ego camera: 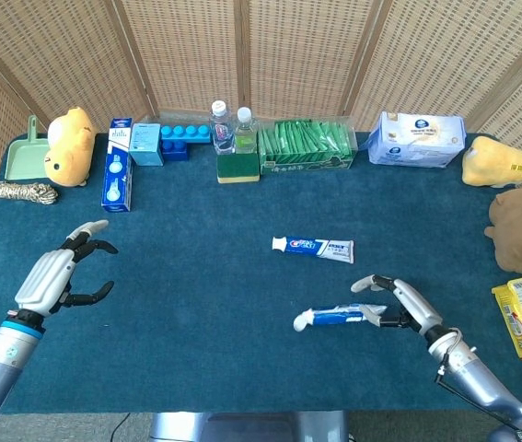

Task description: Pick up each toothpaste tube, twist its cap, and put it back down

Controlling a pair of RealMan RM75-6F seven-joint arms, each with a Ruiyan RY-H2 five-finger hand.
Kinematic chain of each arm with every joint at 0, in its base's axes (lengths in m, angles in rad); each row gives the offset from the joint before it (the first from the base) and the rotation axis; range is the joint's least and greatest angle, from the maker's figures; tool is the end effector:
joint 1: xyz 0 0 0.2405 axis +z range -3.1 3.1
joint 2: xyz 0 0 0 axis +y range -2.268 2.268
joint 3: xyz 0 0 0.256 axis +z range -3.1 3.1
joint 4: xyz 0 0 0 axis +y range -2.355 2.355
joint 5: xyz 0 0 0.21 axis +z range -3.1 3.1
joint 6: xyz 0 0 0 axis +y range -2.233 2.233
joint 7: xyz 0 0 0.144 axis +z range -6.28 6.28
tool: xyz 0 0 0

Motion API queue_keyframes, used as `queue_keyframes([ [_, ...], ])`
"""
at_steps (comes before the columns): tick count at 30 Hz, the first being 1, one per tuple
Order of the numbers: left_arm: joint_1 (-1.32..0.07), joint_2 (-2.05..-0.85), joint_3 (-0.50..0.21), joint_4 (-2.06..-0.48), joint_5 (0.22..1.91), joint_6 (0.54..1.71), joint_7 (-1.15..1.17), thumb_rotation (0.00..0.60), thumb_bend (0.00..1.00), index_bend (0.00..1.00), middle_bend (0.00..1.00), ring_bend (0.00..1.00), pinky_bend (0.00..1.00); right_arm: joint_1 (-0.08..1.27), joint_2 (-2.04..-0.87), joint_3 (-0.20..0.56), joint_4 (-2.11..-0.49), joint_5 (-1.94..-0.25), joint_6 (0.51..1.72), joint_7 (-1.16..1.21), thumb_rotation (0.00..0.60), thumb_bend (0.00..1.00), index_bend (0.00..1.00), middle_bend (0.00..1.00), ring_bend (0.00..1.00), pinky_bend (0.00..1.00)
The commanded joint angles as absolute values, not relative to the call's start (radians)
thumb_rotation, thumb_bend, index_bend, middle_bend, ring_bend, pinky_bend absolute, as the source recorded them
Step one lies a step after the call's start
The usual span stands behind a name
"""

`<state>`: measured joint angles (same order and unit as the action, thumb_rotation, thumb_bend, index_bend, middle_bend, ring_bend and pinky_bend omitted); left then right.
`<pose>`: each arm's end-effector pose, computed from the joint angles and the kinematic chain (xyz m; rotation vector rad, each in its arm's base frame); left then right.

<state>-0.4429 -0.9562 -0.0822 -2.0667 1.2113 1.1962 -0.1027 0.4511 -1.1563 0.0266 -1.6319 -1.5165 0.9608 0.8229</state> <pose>-0.1911 0.2520 0.1420 -1.4797 -1.3563 -1.1393 -0.2515 -0.2614 0.0744 1.4753 -1.8663 1.2098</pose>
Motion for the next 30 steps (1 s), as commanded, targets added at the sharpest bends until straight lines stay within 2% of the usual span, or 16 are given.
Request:
queue_keyframes([
  [1,-0.435,-0.957,-0.085,-2.069,1.21,1.204,-0.095,0.6,0.29,0.32,0.1,0.06,0.22,0.448,-1.15,0.026,-1.627,-1.519,0.973,0.833,0.422,0.41,0.31,0.32,0.19,0.22],
  [4,-0.423,-0.956,-0.088,-2.071,1.212,1.216,-0.089,0.6,0.29,0.31,0.1,0.06,0.21,0.444,-1.145,0.031,-1.626,-1.52,0.992,0.834,0.419,0.41,0.3,0.31,0.18,0.22],
  [6,-0.417,-0.956,-0.089,-2.071,1.214,1.224,-0.087,0.6,0.29,0.31,0.1,0.06,0.21,0.441,-1.146,0.036,-1.627,-1.522,1.009,0.817,0.437,0.4,0.3,0.31,0.18,0.22],
  [8,-0.408,-0.957,-0.09,-2.069,1.22,1.234,-0.081,0.6,0.29,0.31,0.1,0.06,0.21,0.438,-1.152,0.051,-1.634,-1.514,1.038,0.762,0.472,0.38,0.3,0.31,0.18,0.22],
  [12,-0.391,-0.961,-0.08,-2.058,1.245,1.25,-0.053,0.6,0.29,0.31,0.1,0.05,0.2,0.45,-1.192,0.099,-1.651,-1.475,1.083,0.505,0.546,0.34,0.3,0.28,0.16,0.22],
  [17,-0.372,-0.967,-0.068,-2.05,1.278,1.274,0.001,0.6,0.29,0.31,0.1,0.05,0.19,0.501,-1.263,0.147,-1.66,-1.364,1.064,0.115,0.55,0.3,0.26,0.22,0.11,0.21],
  [21,-0.362,-0.971,-0.066,-2.049,1.285,1.279,0.013,0.6,0.29,0.3,0.1,0.05,0.18,0.554,-1.317,0.174,-1.656,-1.265,1.016,-0.068,0.547,0.3,0.26,0.21,0.09,0.2],
  [30,-0.352,-0.97,-0.067,-2.026,1.284,1.256,-0.006,0.6,0.29,0.3,0.1,0.04,0.17,0.671,-1.445,0.224,-1.594,-1.036,0.942,-0.316,0.545,0.3,0.26,0.18,0.07,0.21],
])
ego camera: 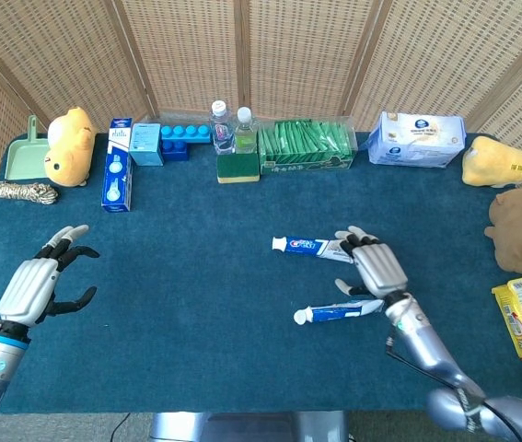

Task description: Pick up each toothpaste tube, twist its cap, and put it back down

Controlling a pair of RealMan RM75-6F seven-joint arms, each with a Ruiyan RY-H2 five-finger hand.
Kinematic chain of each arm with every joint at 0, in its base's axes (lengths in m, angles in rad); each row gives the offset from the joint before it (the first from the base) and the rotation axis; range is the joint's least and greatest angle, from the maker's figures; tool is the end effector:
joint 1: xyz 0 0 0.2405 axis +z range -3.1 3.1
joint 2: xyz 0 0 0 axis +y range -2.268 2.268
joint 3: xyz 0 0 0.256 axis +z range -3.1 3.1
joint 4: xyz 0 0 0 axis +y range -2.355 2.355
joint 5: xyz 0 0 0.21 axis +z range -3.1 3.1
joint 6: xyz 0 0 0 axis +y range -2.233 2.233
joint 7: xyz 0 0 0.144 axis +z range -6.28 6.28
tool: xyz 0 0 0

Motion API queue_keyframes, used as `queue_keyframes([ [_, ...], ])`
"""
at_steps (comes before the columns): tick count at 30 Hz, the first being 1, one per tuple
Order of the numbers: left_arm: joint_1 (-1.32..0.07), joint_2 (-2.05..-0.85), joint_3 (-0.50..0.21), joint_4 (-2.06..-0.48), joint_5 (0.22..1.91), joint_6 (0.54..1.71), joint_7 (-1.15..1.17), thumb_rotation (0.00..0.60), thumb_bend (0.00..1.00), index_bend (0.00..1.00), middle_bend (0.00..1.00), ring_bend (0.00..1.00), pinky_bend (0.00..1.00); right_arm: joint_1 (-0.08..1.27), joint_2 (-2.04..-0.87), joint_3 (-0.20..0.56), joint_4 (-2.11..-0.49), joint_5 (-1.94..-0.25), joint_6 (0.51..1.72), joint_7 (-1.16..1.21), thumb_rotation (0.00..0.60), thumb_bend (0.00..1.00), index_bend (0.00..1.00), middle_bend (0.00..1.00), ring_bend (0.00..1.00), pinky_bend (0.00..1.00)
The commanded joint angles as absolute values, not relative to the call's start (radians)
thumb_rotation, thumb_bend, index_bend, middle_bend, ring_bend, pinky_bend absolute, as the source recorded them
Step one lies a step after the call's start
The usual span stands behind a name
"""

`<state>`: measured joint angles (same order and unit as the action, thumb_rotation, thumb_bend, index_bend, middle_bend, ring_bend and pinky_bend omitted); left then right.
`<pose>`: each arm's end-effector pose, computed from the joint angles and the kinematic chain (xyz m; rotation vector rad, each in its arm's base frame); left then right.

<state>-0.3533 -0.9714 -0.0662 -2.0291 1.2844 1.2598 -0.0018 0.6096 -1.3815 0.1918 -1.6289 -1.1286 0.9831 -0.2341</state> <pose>-0.2119 0.2353 0.1465 -1.4822 -1.2246 -1.0637 -0.1821 -0.3248 0.0336 1.7421 -1.0958 0.9539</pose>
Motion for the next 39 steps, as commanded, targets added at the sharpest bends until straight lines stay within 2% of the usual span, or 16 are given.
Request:
queue_keyframes([
  [1,-0.351,-0.97,-0.067,-2.022,1.284,1.253,-0.01,0.6,0.29,0.29,0.09,0.04,0.17,0.684,-1.457,0.228,-1.581,-1.012,0.935,-0.338,0.549,0.3,0.26,0.18,0.07,0.21],
  [20,-0.338,-0.974,-0.078,-1.995,1.305,1.235,-0.041,0.6,0.29,0.29,0.08,0.03,0.16,0.796,-1.567,0.248,-1.441,-0.735,0.952,-0.538,0.551,0.29,0.24,0.18,0.06,0.21],
  [39,-0.331,-0.972,-0.084,-1.985,1.308,1.221,-0.053,0.6,0.29,0.28,0.07,0.02,0.16,0.858,-1.644,0.241,-1.332,-0.654,0.959,-0.619,0.556,0.29,0.28,0.18,0.06,0.21],
])
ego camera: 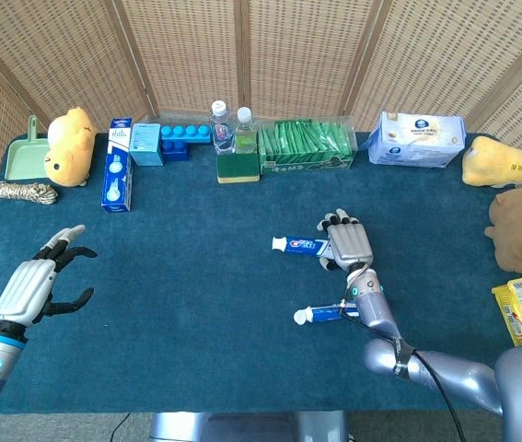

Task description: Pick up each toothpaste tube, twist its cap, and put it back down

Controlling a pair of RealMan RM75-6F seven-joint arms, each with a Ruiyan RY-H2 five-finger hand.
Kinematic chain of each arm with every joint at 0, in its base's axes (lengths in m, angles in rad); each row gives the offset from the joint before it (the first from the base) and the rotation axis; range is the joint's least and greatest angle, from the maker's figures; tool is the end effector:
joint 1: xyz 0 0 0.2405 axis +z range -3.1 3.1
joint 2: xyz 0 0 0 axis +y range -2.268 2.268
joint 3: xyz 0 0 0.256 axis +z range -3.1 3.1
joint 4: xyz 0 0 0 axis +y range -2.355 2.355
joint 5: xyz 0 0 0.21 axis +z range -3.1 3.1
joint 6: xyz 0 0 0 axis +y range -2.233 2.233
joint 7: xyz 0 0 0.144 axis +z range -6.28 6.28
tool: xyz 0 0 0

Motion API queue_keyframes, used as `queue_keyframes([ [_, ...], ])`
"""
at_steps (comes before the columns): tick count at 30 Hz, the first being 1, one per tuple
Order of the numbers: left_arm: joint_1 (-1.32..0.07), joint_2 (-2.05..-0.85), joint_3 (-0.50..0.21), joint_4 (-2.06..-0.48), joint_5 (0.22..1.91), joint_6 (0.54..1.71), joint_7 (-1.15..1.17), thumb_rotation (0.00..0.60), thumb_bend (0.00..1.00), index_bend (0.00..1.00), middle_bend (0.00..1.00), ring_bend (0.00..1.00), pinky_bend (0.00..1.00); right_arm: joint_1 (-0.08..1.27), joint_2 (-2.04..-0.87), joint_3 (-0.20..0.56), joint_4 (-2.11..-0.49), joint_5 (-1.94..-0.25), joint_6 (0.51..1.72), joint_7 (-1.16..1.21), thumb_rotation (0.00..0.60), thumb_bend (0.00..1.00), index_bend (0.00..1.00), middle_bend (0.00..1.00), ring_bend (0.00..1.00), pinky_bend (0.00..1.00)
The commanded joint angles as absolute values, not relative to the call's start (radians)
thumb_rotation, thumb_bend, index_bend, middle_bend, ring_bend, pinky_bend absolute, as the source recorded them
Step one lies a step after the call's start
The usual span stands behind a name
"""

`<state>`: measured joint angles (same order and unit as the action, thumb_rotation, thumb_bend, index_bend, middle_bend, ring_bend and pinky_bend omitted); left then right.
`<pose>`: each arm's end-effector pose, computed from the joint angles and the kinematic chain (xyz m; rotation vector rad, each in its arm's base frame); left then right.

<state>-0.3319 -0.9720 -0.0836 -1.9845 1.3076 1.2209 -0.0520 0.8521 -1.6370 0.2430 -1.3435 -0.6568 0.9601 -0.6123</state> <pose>-0.2222 0.2365 0.1461 -1.4847 -1.2442 -1.0571 -0.1605 -0.3861 -0.0252 1.6705 -1.0372 0.6753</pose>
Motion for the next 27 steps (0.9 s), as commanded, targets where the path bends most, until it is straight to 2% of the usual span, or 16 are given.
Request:
queue_keyframes([
  [1,-0.33,-0.971,-0.084,-1.985,1.307,1.222,-0.054,0.6,0.29,0.28,0.07,0.02,0.16,0.86,-1.647,0.241,-1.326,-0.653,0.958,-0.62,0.56,0.29,0.28,0.18,0.06,0.21],
  [6,-0.324,-0.969,-0.084,-1.985,1.307,1.224,-0.057,0.6,0.29,0.28,0.07,0.02,0.16,0.87,-1.66,0.248,-1.288,-0.656,0.96,-0.619,0.6,0.29,0.3,0.19,0.07,0.21],
  [27,-0.31,-0.964,-0.084,-1.984,1.321,1.224,-0.076,0.6,0.29,0.27,0.05,0.01,0.16,0.901,-1.662,0.249,-1.303,-0.632,0.941,-0.653,0.6,0.29,0.36,0.2,0.1,0.22],
])
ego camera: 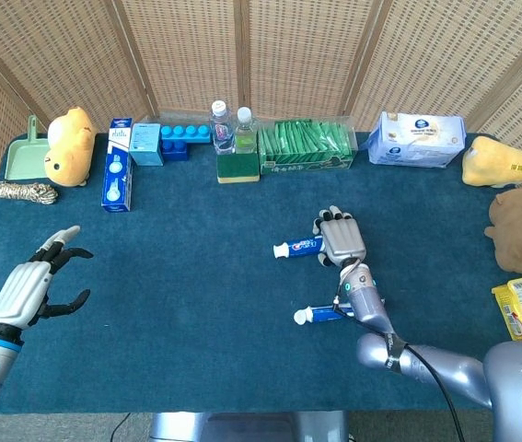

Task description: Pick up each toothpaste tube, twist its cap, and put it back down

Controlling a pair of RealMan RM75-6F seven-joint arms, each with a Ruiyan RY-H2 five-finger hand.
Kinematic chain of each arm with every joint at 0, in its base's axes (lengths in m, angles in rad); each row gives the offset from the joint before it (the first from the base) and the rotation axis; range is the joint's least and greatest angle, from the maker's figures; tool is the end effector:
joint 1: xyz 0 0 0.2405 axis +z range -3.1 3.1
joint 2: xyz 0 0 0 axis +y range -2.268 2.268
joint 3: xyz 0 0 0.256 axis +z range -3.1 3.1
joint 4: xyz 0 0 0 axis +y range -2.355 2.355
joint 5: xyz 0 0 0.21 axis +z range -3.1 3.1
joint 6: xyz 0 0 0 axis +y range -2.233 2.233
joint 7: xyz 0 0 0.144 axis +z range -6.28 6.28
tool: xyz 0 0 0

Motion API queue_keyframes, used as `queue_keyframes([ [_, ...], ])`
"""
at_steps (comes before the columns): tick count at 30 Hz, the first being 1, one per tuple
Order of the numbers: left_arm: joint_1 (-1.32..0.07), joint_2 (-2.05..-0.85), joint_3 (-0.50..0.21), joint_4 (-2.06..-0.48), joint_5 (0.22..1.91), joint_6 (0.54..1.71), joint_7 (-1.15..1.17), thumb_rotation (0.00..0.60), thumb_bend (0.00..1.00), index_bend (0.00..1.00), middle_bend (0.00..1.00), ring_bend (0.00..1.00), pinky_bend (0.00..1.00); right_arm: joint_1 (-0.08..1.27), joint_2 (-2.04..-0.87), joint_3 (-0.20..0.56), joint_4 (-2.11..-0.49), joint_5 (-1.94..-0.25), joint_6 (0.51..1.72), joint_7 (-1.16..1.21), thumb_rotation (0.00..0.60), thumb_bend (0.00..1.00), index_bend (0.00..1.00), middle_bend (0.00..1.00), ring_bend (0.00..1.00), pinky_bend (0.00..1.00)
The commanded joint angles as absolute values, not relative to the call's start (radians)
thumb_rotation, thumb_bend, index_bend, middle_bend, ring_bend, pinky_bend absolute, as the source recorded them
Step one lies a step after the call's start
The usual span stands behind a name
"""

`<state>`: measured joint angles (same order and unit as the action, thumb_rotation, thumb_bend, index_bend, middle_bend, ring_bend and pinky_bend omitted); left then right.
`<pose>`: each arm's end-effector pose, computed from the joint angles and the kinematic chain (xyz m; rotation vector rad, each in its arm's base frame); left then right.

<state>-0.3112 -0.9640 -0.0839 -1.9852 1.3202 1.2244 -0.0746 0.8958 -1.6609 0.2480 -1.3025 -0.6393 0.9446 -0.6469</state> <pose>-0.2258 0.2320 0.1485 -1.4679 -1.2598 -1.0619 -0.1486 -0.3954 -0.0308 1.6972 -0.9921 0.6631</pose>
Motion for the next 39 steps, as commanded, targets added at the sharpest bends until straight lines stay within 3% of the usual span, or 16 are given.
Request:
queue_keyframes([
  [1,-0.309,-0.964,-0.083,-1.983,1.321,1.224,-0.078,0.6,0.29,0.27,0.05,0.01,0.16,0.905,-1.664,0.248,-1.301,-0.627,0.938,-0.661,0.6,0.29,0.36,0.2,0.1,0.22],
  [6,-0.302,-0.964,-0.08,-1.974,1.325,1.225,-0.095,0.6,0.29,0.27,0.05,0.01,0.16,0.932,-1.676,0.253,-1.287,-0.571,0.921,-0.7,0.6,0.28,0.42,0.22,0.12,0.23],
  [12,-0.298,-0.961,-0.08,-1.972,1.33,1.228,-0.104,0.6,0.29,0.27,0.04,0.01,0.16,0.955,-1.688,0.26,-1.269,-0.535,0.908,-0.714,0.6,0.31,0.55,0.32,0.21,0.27],
  [19,-0.294,-0.96,-0.081,-1.976,1.33,1.228,-0.107,0.6,0.29,0.27,0.04,0.01,0.16,0.936,-1.652,0.275,-1.309,-0.561,0.916,-0.652,0.6,0.4,0.8,0.57,0.48,0.52],
  [23,-0.302,-0.963,-0.086,-1.985,1.33,1.219,-0.1,0.6,0.29,0.27,0.06,0.01,0.18,0.896,-1.606,0.283,-1.366,-0.625,0.916,-0.558,0.6,0.45,0.89,0.68,0.6,0.67],
  [28,-0.319,-0.969,-0.096,-2.0,1.325,1.201,-0.097,0.6,0.29,0.27,0.09,0.04,0.22,0.831,-1.528,0.296,-1.453,-0.667,0.88,-0.411,0.6,0.48,0.92,0.73,0.67,0.73],
  [35,-0.365,-0.978,-0.131,-2.022,1.293,1.151,-0.11,0.6,0.29,0.27,0.16,0.15,0.3,0.726,-1.391,0.315,-1.61,-0.732,0.796,-0.173,0.6,0.49,0.92,0.73,0.7,0.76],
  [39,-0.413,-1.0,-0.157,-2.027,1.262,1.1,-0.108,0.6,0.29,0.27,0.18,0.16,0.32,0.675,-1.329,0.318,-1.671,-0.791,0.747,-0.049,0.6,0.49,0.92,0.74,0.71,0.76],
])
